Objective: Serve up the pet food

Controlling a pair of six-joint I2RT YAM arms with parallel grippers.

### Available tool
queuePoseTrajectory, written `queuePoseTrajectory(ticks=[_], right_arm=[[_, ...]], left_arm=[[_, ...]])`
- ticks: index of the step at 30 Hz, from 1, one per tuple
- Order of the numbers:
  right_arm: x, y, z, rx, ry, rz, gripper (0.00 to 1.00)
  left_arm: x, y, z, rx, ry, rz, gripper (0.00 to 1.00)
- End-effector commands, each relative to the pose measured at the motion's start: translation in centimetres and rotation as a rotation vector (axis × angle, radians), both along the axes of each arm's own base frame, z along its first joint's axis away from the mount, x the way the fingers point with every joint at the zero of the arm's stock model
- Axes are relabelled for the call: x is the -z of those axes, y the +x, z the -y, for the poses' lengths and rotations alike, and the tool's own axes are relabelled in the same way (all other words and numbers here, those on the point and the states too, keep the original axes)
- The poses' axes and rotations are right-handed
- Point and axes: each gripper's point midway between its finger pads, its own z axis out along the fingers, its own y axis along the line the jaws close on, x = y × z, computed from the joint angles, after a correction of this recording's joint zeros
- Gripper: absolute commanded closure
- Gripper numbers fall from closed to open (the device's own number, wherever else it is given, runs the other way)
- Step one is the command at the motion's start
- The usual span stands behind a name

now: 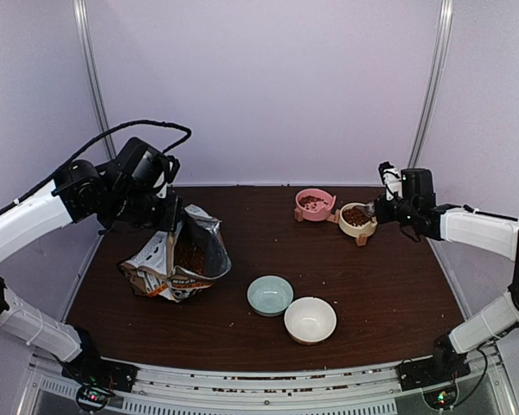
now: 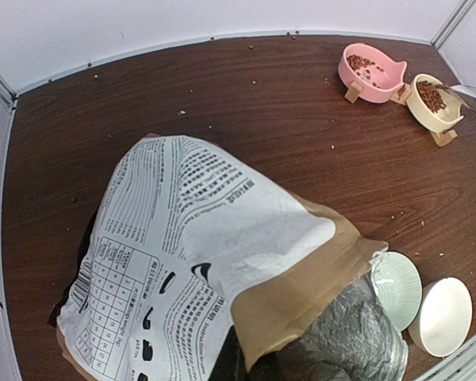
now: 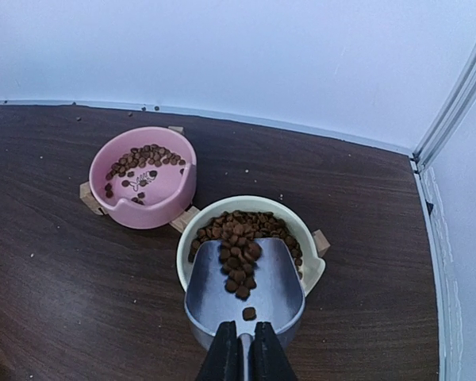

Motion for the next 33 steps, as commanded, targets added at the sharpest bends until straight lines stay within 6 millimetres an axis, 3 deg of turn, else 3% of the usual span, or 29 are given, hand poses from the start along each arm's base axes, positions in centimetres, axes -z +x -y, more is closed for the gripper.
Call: queuePoseTrajectory(ticks=[1, 11, 14, 16, 21, 27, 30, 33], right_arm=[[-0.2, 0.4, 1.5, 0.065, -0.053, -0.075, 1.00], [-1.2, 0.4, 2.9, 0.124, -0.134, -0.156, 1.00], [-2.8, 0.3, 2.5, 0.096, -0.129, -0.122, 1.00], [-4.6, -0.3, 1.1, 0.021, -0.084, -0.075, 1.00], [-10.2, -4.5, -5.7, -0.262, 0.034, 0.094, 1.00], [-14.7, -14.2, -16.6, -0.740, 0.244, 0.215, 1.00], [-15.6, -18.5, -20.9, -0.903, 0.356, 0.236, 1.00], [-14.8, -21.4, -24.9, -0.968, 0.353, 0.227, 1.00]], left_arm=[[-3.0, 0.8, 0.4, -0.002, -0.088, 0.097, 1.00], [-3.3, 0.7, 0.9, 0.035, -0.100, 0.101, 1.00], [-3.4, 0.5, 1.6, 0.071, -0.120, 0.105, 1.00], [-3.8, 0.1, 2.5, 0.125, -0.155, 0.114, 1.00], [-4.7, -0.7, 4.0, 0.227, -0.215, 0.134, 1.00], [-3.9, -1.2, 4.4, 0.273, -0.202, 0.119, 1.00], [-3.7, -1.4, 4.5, 0.289, -0.208, 0.114, 1.00], [-3.2, -1.9, 5.0, 0.317, -0.223, 0.098, 1.00]])
